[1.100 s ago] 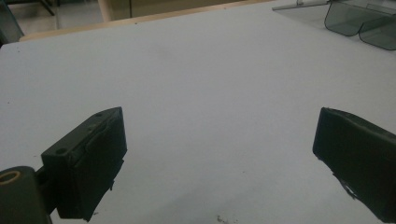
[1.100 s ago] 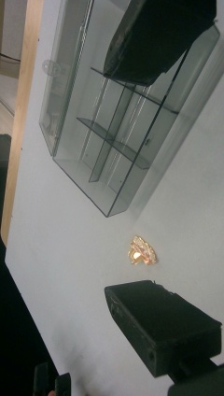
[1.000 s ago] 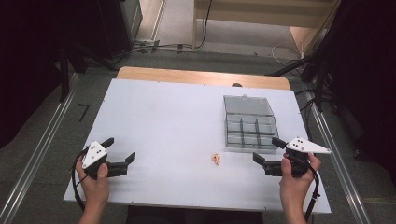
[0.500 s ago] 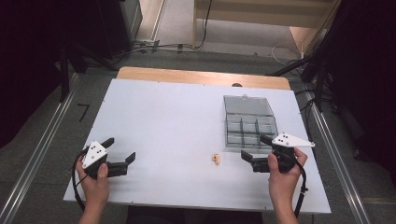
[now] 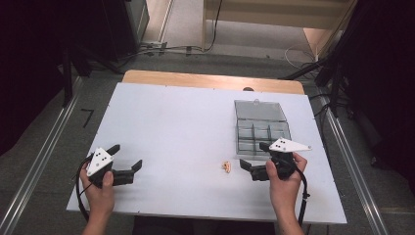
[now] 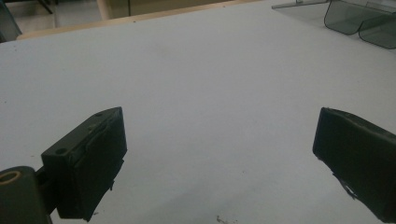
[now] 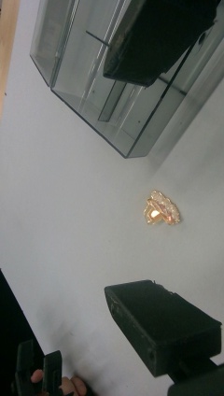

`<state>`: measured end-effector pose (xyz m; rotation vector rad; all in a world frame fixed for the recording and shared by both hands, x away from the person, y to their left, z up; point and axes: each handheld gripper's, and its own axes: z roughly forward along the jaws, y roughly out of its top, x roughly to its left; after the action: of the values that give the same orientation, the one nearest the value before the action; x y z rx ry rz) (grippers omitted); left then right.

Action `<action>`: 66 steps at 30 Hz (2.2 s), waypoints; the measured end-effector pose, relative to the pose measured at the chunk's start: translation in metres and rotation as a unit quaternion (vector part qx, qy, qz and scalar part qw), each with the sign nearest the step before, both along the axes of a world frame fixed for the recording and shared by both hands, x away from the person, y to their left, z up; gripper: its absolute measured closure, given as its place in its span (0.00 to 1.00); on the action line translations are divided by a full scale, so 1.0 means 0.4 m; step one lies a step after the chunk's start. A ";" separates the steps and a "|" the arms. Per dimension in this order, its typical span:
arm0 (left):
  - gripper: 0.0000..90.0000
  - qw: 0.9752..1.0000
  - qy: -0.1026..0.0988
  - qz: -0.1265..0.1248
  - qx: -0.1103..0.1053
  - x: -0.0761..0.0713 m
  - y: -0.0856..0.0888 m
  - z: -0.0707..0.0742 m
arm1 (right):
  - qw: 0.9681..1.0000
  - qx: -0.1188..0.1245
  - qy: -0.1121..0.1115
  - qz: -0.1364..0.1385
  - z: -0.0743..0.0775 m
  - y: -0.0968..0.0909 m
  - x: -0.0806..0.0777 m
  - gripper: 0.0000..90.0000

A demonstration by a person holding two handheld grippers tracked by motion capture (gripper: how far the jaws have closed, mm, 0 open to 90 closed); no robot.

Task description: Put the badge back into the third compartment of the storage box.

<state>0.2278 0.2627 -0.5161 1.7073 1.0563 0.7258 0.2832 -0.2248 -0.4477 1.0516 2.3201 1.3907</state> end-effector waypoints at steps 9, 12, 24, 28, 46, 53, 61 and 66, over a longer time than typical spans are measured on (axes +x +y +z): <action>0.04 1.000 0.000 0.000 -0.001 0.000 0.000 0.000 | 1.000 -0.014 0.010 0.004 -0.020 0.036 0.007 0.05; 0.04 1.000 0.001 0.000 -0.001 0.000 0.000 0.000 | 1.000 -0.020 0.022 0.009 -0.034 0.053 0.009 0.05; 0.04 1.000 0.001 0.000 -0.002 0.001 0.000 0.000 | 0.998 -0.038 0.055 -0.019 -0.072 0.094 0.012 0.31; 0.04 1.000 0.001 0.000 -0.001 0.001 0.000 0.000 | 0.997 -0.042 0.063 -0.030 -0.081 0.102 0.013 0.35; 0.04 1.000 0.004 -0.001 0.002 0.003 -0.001 -0.001 | 0.991 -0.067 0.089 -0.068 -0.132 0.128 0.024 0.56; 0.04 1.000 0.004 -0.002 0.002 0.004 -0.002 -0.001 | 0.990 -0.075 0.098 -0.066 -0.149 0.137 0.030 0.58; 0.04 1.000 0.006 -0.002 0.004 0.005 -0.003 -0.001 | 0.991 -0.075 0.098 -0.058 -0.151 0.141 0.030 0.59; 0.04 1.000 0.007 -0.002 0.005 0.005 -0.003 -0.002 | 0.991 -0.082 0.093 -0.051 -0.154 0.149 0.028 0.59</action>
<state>0.2298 0.2613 -0.5167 1.7254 1.0597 0.7185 0.2944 -0.1652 -0.5092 1.2780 2.4212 1.0855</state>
